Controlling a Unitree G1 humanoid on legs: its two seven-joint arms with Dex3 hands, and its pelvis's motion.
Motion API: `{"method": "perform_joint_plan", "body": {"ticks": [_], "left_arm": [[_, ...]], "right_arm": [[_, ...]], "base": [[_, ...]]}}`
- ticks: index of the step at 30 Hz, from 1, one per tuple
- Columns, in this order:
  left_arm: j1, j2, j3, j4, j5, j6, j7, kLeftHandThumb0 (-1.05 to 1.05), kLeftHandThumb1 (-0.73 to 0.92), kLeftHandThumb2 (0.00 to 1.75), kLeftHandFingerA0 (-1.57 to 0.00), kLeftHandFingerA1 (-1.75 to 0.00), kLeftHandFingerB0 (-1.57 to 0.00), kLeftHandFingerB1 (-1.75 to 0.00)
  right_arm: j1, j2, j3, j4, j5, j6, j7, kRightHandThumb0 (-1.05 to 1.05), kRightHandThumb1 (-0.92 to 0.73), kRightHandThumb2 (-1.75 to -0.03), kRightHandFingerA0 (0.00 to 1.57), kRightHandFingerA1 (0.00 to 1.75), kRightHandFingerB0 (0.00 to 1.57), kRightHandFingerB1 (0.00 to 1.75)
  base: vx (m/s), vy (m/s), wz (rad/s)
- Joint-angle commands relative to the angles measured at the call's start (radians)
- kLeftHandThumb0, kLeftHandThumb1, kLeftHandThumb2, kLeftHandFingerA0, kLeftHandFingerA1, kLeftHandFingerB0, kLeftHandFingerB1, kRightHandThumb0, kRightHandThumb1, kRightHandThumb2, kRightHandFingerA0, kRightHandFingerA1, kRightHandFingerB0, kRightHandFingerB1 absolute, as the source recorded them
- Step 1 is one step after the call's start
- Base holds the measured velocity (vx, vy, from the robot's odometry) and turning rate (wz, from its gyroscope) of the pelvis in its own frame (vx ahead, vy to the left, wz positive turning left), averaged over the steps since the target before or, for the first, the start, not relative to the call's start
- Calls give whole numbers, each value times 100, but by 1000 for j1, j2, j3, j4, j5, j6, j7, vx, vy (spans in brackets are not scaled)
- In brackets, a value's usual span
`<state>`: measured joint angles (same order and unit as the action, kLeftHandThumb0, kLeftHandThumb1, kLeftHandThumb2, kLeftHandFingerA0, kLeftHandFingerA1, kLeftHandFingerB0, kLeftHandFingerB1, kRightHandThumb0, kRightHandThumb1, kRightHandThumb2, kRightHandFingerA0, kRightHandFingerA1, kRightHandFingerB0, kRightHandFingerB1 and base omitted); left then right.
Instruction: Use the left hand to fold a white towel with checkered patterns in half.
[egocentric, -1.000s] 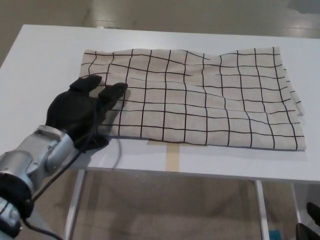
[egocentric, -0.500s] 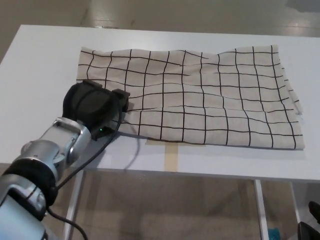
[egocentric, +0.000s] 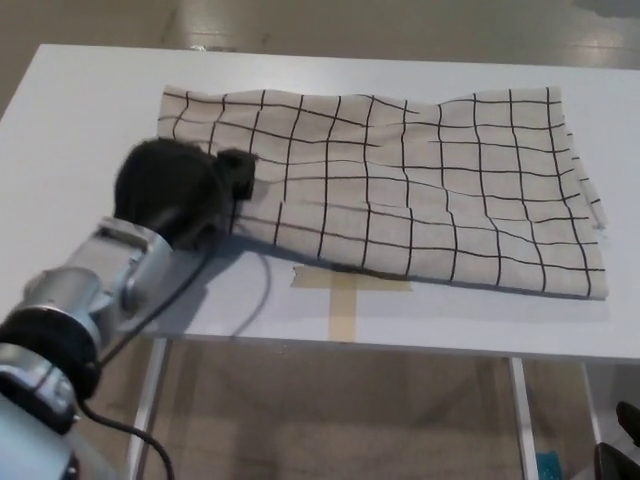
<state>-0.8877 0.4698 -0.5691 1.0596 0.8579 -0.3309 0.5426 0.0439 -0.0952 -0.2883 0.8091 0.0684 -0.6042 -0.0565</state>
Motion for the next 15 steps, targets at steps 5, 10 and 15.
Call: {"method": "perform_joint_plan", "body": {"ticks": [5, 10, 15], "left_arm": [[-7, 149, 40, -40, 12, -154, 195, -32, 49, 81, -111, -141, -89, -129], [-35, 183, 36, -4, 31, -163, 260, -23, 67, 56, -80, -175, -57, -175], [-74, 191, 33, -8, 27, -184, 239, -24, 67, 56, -81, -175, -58, -175]], "right_arm": [[-5, -15, -6, 4, 19, -12, 15, -52, -69, -61, 48, 44, 50, 39], [0, -6, -7, 16, 26, -20, 25, -52, -70, -61, 48, 44, 50, 39], [6, -2, -11, 20, 36, -36, 33, -51, -70, -62, 48, 45, 50, 38]], "base": [[0, 0, 0], [0, 0, 0], [0, 0, 0]]}}
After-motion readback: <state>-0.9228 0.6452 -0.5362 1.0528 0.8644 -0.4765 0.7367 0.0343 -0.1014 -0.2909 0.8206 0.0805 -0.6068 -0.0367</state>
